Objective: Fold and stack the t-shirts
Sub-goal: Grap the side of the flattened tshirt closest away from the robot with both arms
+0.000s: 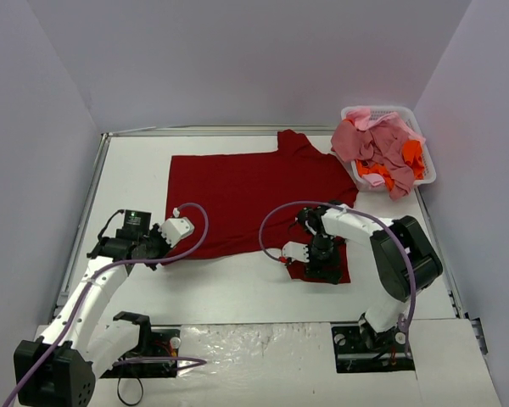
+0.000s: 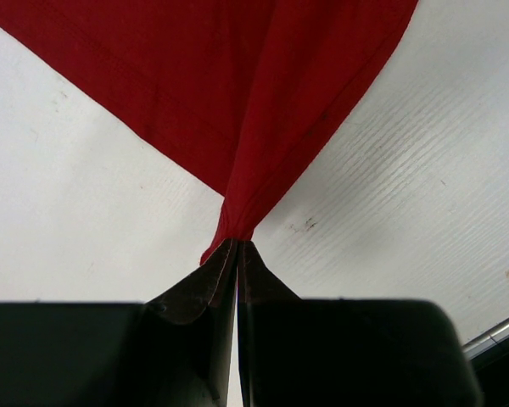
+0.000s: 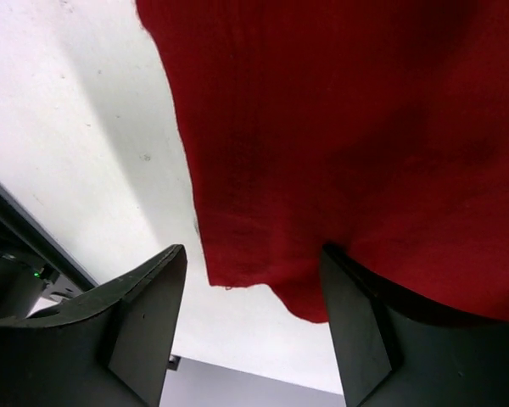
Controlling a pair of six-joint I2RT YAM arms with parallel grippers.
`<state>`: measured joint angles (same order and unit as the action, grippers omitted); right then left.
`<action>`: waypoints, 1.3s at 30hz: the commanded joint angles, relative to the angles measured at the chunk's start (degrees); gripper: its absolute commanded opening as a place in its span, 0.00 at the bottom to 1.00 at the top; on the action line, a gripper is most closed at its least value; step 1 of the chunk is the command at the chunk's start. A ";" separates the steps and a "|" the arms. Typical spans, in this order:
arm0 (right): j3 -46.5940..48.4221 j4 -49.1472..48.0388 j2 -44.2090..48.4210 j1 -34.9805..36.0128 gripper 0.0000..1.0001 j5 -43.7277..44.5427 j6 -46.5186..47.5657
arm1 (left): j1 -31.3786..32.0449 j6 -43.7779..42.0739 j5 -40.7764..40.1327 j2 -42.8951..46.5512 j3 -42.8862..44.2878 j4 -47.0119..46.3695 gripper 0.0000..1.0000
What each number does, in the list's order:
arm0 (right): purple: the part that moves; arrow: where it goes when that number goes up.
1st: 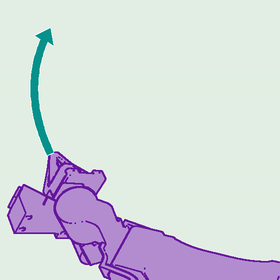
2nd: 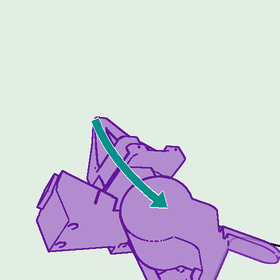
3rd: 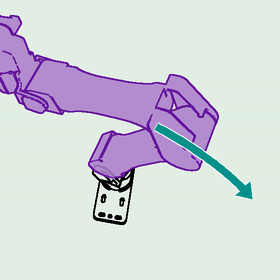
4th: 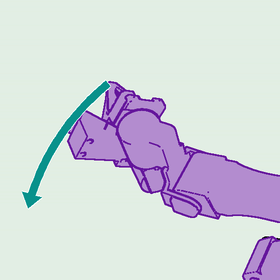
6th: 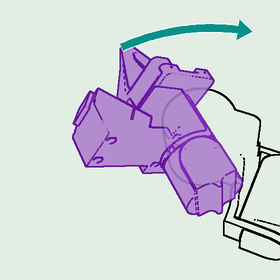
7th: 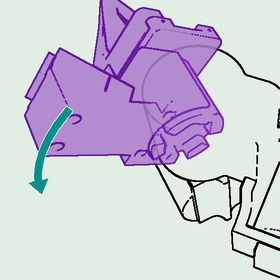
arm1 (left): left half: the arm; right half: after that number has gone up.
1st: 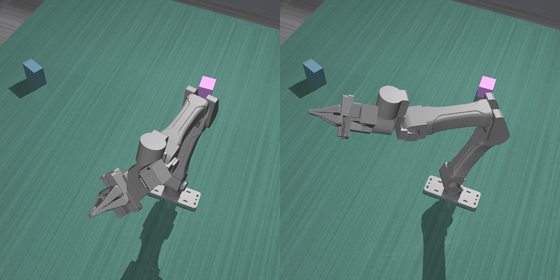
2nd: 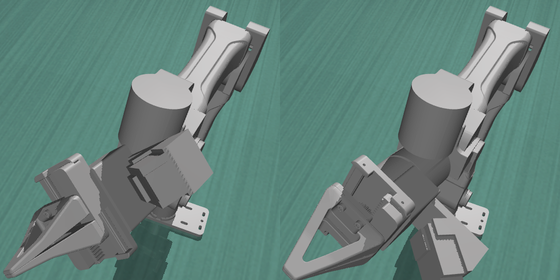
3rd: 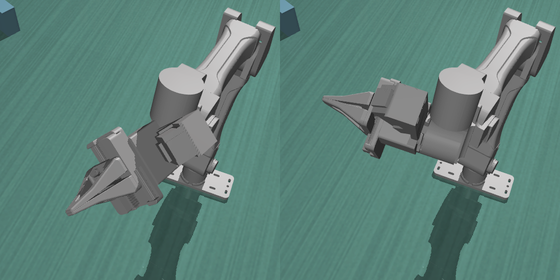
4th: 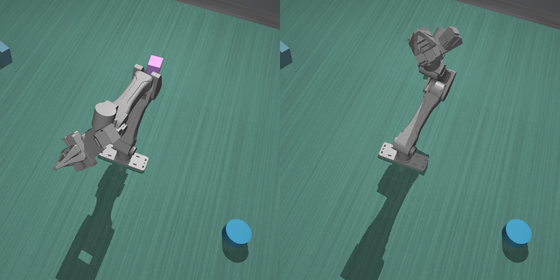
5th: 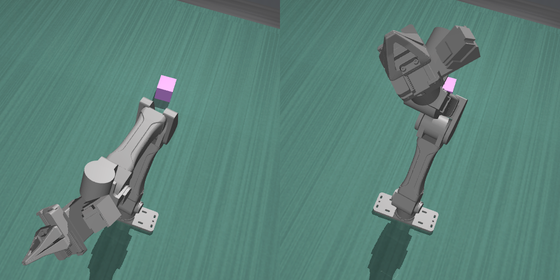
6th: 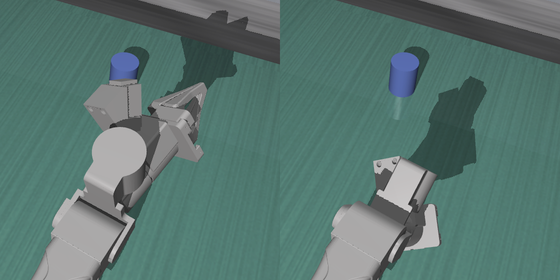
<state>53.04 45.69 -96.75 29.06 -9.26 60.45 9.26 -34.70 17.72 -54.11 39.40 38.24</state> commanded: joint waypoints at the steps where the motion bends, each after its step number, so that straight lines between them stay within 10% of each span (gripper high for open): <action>1: -4.17 -9.65 -1.69 1.09 0.61 2.22 0.03 | -0.38 0.42 -0.31 0.50 -0.02 -0.53 0.02; 17: -8.56 -22.83 2.00 5.66 0.55 7.14 -3.84 | -0.38 0.33 -1.10 0.67 -0.64 -1.32 0.02; 24: -7.60 -23.11 0.16 6.10 0.01 8.20 -6.92 | -0.38 0.33 -1.10 0.93 -0.73 -1.32 0.02; 39: 11.03 10.53 5.16 6.10 0.00 -10.69 -4.55 | -0.29 -5.45 3.99 5.06 4.54 6.74 0.02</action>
<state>62.63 43.57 -94.39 34.94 -14.87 54.61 9.26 -36.84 19.49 -51.72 39.38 40.42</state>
